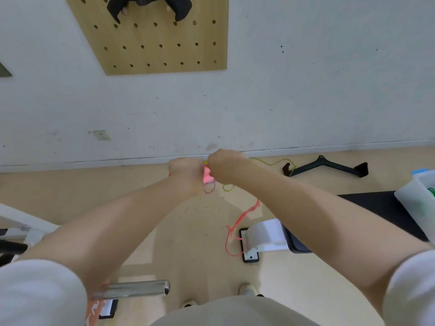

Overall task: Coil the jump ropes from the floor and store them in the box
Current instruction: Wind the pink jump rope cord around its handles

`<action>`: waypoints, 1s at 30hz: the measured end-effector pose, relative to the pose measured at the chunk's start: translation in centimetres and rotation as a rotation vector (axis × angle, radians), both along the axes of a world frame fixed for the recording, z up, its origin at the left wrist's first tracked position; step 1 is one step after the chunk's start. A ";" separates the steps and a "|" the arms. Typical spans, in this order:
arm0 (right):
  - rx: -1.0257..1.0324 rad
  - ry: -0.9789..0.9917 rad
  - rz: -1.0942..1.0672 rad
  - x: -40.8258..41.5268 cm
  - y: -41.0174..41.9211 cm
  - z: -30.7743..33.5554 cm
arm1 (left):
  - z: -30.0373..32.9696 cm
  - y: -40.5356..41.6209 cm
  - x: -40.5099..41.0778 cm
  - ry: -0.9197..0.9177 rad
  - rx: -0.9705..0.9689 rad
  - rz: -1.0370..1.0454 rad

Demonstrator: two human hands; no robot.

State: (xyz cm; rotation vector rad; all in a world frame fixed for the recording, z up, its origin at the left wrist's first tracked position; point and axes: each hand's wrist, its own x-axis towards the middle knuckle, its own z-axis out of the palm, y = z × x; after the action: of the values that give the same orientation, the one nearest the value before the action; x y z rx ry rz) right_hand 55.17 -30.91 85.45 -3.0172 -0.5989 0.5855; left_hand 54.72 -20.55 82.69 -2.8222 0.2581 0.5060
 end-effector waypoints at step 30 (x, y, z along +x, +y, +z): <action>-0.048 -0.160 0.295 -1.4 4.2 1.9 | 1.5 4.5 -3.8 0.172 0.068 -0.179</action>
State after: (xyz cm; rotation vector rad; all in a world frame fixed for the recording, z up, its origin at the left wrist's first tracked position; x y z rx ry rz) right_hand 53.78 -26.69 87.38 -3.0620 -1.0650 0.3690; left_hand 50.95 -16.08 84.19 -2.6596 0.5125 0.7028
